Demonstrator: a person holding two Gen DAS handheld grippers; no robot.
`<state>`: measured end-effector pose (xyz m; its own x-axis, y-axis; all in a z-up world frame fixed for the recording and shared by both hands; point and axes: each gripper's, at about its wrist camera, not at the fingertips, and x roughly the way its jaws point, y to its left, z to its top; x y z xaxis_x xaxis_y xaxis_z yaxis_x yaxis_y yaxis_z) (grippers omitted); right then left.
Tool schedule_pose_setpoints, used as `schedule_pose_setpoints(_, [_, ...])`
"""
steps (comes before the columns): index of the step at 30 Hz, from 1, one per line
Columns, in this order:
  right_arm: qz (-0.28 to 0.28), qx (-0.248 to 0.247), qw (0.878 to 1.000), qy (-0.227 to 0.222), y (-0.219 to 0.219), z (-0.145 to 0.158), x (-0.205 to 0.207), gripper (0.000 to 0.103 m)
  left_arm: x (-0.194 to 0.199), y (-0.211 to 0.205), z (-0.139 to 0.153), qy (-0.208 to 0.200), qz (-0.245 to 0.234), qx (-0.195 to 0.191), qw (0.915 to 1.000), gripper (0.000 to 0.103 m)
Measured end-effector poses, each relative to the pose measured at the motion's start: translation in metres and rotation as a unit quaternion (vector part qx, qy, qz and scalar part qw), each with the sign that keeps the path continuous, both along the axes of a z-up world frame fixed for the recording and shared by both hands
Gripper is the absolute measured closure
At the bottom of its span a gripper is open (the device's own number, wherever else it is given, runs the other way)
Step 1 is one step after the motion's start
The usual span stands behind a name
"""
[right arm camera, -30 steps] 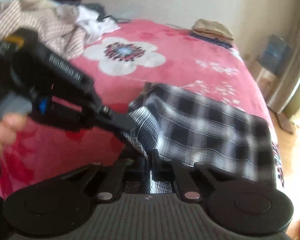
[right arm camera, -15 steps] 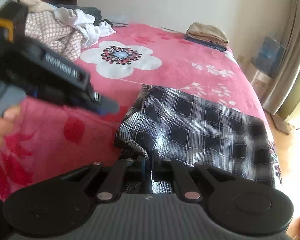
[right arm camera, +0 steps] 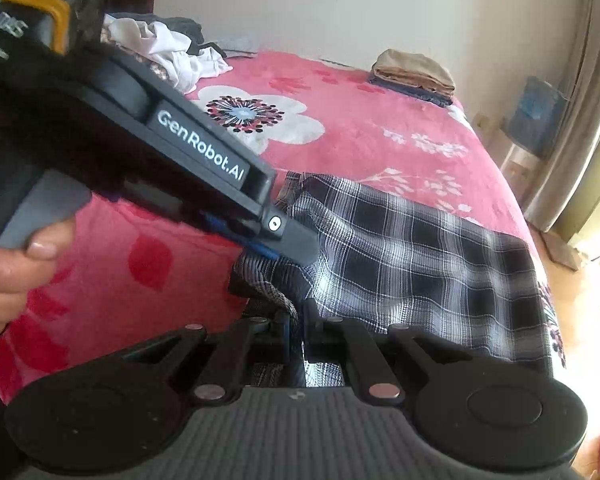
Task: Fold clothes
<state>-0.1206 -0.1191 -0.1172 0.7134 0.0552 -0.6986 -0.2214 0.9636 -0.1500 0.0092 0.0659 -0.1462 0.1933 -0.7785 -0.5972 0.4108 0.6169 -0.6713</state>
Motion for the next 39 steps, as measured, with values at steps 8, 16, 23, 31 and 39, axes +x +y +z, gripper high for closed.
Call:
schedule_pose_setpoints(8, [0.0,0.007,1.0,0.0,0.0,-0.002,0.001,0.097,0.018,0.016,-0.025,0.138,0.029,-0.063,0.988,0.071])
schedule_pose_setpoints(16, [-0.007,0.019,1.0,-0.003,-0.002,-0.001,0.0,0.097,0.034,0.005,-0.034,0.205,0.004,-0.052,0.9774,0.059])
schedule_pose_setpoints(23, [-0.015,0.031,0.999,-0.01,-0.005,0.001,-0.002,0.097,0.046,-0.002,-0.032,0.242,-0.004,-0.022,0.9701,0.057])
schedule_pose_setpoints(31, [-0.022,0.037,0.999,-0.017,-0.007,0.004,-0.005,0.097,0.041,0.0,-0.019,0.233,-0.002,0.009,0.9725,0.055])
schedule_pose_setpoints(39, [-0.023,0.04,0.999,-0.021,-0.006,0.005,-0.01,0.097,0.042,-0.002,-0.024,0.241,0.0,0.015,0.9703,0.055])
